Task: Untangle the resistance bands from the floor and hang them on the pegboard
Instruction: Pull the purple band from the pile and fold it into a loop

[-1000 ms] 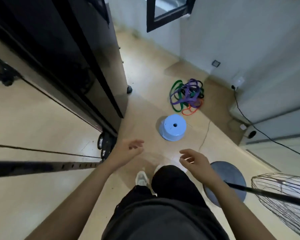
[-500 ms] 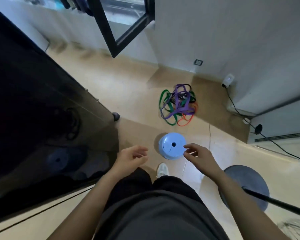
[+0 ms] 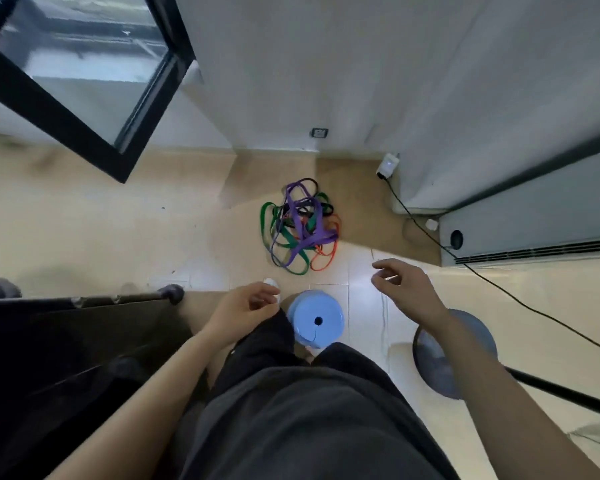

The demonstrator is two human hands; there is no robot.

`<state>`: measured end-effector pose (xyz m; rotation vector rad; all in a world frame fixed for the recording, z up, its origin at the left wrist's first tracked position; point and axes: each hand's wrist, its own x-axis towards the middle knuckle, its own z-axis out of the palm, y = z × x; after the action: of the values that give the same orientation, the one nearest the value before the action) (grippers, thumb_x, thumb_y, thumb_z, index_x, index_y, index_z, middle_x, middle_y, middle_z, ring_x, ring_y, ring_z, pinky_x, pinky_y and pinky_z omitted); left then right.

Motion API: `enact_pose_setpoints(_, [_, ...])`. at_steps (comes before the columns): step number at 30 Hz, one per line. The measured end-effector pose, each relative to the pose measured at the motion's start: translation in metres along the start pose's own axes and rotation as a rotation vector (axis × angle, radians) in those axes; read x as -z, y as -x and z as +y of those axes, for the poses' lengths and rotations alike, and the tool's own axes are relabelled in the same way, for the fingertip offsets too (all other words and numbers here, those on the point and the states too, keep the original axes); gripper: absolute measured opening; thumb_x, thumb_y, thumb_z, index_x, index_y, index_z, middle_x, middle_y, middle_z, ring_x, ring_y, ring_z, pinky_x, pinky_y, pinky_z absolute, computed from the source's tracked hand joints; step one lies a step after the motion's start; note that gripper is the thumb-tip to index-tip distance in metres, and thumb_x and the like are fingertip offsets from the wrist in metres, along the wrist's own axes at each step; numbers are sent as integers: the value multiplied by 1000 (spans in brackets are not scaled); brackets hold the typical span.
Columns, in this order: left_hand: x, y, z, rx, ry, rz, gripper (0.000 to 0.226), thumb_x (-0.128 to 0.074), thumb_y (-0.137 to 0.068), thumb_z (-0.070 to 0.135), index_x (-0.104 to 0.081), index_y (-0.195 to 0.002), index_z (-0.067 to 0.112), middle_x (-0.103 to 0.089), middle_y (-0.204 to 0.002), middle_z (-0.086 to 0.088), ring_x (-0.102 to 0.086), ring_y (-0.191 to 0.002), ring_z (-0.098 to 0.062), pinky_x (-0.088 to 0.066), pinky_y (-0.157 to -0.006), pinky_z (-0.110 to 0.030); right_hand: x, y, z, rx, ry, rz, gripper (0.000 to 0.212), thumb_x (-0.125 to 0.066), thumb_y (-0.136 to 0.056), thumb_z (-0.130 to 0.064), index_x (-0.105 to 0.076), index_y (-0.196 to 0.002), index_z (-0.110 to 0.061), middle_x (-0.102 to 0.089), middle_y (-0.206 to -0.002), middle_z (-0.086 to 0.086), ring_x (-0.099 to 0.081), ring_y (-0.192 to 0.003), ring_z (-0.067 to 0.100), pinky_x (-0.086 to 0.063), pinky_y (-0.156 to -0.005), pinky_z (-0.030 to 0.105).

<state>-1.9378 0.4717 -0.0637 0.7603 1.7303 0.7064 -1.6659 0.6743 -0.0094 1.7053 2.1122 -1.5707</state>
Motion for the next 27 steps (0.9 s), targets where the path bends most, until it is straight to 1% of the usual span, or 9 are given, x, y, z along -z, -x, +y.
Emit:
enact_pose_setpoints(4, [21,-65,49,-56,-78,-88,25,-75,-86,21,-73,-109,30,-76,-96,10,-71,-91,-5,-58,-91,-34,28,-33,-27,-47,-50,91,20,-69,-91,-21,-68,-110,-30,-68,-95,-12,-60,-73,-10,-44,-64,2])
enact_pose_setpoints(10, [21,-137,103,-70,-10,-144,27,-74,-82,25,-74,-109,27,-76,-98,5,-70,-95,-11,-55,-94,-34,67,-79,-15,-142,-79,149,19,-70,-90,-23,-68,-106,-32,-69,-91,-15,-62,-75,-10,-46,-62,7])
enact_pose_setpoints(13, [12,-170,111,-40,3,-129,30,-74,-78,29,-73,-107,32,-76,-96,9,-70,-95,-10,-55,-93,-32,80,-116,-1,-173,-41,79,18,-70,-90,-22,-68,-104,-33,-70,-87,-14,-62,-71,-9,-44,-70,13])
enact_pose_setpoints(16, [-3,-208,114,-35,-12,-79,33,-74,-75,40,-74,-107,32,-76,-94,13,-71,-94,-5,-55,-91,-26,84,-165,16,-139,22,-58,18,-70,-89,-22,-68,-102,-35,-71,-88,-10,-64,-71,-3,-47,-65,10])
enact_pose_setpoints(18, [-18,-238,111,-24,4,-29,32,-72,-73,45,-74,-103,36,-76,-93,19,-71,-93,-3,-54,-88,-20,81,-206,30,-119,77,-177,18,-70,-89,-23,-68,-104,-32,-71,-90,-8,-65,-72,3,-49,-66,13])
enact_pose_setpoints(21, [-40,-291,95,2,-4,-30,25,-77,-78,29,-71,-100,40,-75,-90,19,-71,-92,-5,-55,-89,-25,69,-275,52,-65,178,-305,21,-69,-89,-22,-70,-110,-24,-71,-90,-8,-63,-76,7,-50,-80,24])
enact_pose_setpoints(23, [-55,-329,75,22,-30,-37,32,-79,-82,19,-70,-96,46,-76,-88,17,-72,-91,-8,-55,-90,-28,54,-322,68,-40,205,-341,22,-68,-89,-21,-69,-111,-22,-70,-92,-5,-61,-77,9,-48,-82,26])
enact_pose_setpoints(25, [-68,-372,41,43,-38,-52,30,-76,-79,28,-71,-89,55,-75,-91,21,-72,-89,-4,-56,-86,-25,29,-373,93,-18,233,-376,21,-68,-89,-20,-68,-110,-21,-70,-95,0,-58,-76,10,-45,-79,23])
enact_pose_setpoints(27, [-78,-419,0,74,-49,-62,20,-72,-74,46,-67,-86,61,-74,-88,25,-71,-85,-1,-58,-82,-25,-4,-426,126,-9,269,-416,22,-68,-90,-20,-67,-112,-19,-70,-101,3,-57,-78,14,-47,-81,27])
